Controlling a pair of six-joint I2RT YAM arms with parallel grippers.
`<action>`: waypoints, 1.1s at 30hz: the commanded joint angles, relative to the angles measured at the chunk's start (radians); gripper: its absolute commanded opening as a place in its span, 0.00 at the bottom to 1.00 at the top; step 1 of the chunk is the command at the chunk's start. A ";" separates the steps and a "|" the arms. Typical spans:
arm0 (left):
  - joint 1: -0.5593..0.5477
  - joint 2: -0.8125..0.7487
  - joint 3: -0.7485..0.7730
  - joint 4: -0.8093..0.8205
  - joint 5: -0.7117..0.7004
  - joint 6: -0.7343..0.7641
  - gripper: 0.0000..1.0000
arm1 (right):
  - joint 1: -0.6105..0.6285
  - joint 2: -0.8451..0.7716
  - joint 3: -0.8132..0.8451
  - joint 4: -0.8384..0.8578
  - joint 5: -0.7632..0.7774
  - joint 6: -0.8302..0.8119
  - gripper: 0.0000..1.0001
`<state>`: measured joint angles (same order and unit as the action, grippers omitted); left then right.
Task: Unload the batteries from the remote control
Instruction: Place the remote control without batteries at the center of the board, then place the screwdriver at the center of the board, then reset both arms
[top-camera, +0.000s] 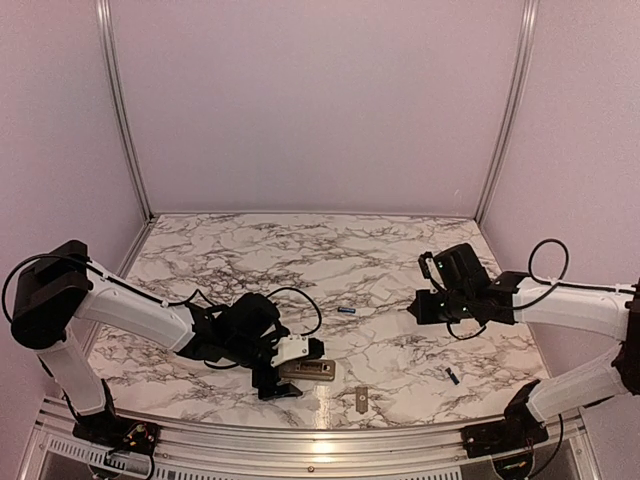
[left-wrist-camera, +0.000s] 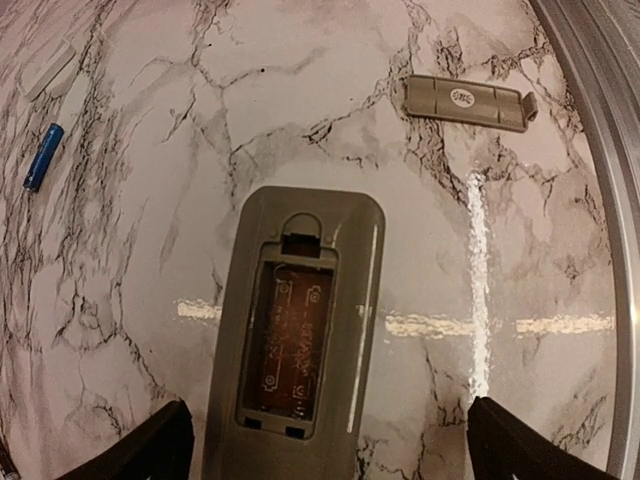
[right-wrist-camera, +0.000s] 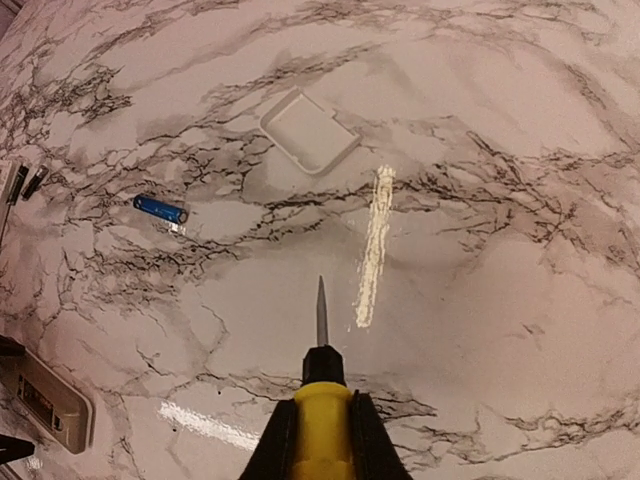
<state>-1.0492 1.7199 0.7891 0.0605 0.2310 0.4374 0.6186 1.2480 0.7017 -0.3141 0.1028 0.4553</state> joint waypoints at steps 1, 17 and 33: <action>-0.005 -0.043 0.014 -0.019 0.002 -0.031 0.99 | -0.006 -0.034 -0.050 0.078 -0.066 0.066 0.04; -0.001 -0.165 0.068 -0.017 -0.074 -0.110 0.99 | -0.007 -0.137 0.153 -0.030 -0.035 -0.072 0.99; 0.045 -0.332 0.201 -0.031 -0.449 -0.147 0.99 | -0.007 -0.200 0.365 -0.133 0.098 -0.084 0.99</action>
<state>-1.0176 1.4399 0.9375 0.0471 -0.0803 0.2958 0.6174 1.0626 1.0306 -0.3809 0.1604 0.3622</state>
